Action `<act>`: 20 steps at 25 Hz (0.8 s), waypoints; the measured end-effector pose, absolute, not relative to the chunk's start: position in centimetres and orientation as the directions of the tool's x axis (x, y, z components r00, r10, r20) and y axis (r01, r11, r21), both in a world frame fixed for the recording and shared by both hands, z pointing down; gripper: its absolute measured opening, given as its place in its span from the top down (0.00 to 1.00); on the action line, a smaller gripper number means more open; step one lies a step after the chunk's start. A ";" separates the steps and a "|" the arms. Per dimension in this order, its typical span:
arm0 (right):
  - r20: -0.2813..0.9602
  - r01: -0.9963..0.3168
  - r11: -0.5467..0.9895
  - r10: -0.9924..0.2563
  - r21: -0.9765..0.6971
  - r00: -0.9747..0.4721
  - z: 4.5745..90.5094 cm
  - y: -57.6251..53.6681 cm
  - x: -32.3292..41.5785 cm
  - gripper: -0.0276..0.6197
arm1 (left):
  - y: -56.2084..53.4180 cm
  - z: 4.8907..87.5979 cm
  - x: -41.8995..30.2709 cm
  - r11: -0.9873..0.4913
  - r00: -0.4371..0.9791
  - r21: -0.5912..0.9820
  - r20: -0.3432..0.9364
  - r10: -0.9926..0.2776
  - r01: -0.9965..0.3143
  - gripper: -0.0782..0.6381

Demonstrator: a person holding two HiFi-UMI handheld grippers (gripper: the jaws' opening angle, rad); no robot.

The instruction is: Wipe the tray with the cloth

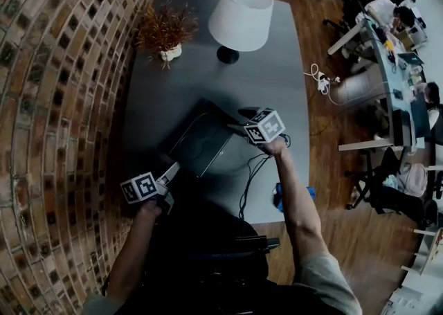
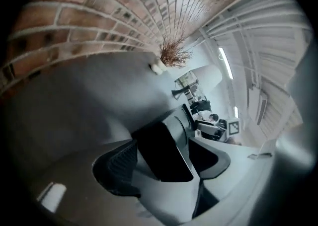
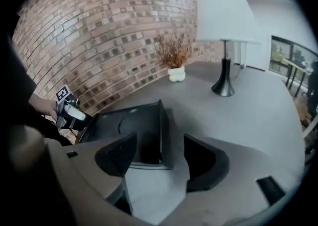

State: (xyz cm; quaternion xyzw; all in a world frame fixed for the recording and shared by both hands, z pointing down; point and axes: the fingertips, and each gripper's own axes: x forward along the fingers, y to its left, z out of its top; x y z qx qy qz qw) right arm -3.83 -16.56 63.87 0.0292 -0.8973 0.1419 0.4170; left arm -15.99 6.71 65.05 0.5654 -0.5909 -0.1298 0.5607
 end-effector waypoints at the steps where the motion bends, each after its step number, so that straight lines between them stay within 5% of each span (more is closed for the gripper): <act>1: 0.764 -0.140 0.948 0.136 -0.284 -0.630 65.2 -15.9 -4.2 0.49 | 6.5 65.2 -14.8 0.313 0.294 0.809 0.496 -0.817 -0.497 0.44; 5: 0.722 -0.132 0.885 0.270 -0.447 -0.637 66.1 -14.3 -3.7 0.60 | 4.1 65.0 -13.2 0.252 0.337 0.812 0.471 -0.815 -0.526 0.42; 14: 0.681 -0.269 0.818 0.191 -0.509 -0.707 65.6 -11.7 1.6 0.55 | -7.4 64.2 -19.5 0.159 0.300 0.777 0.411 -0.861 -0.609 0.40; 20: 0.617 -0.358 0.770 0.059 -0.529 -0.785 64.7 -12.9 2.1 0.61 | -6.5 63.0 -19.1 0.069 0.379 0.748 0.412 -0.829 -0.660 0.41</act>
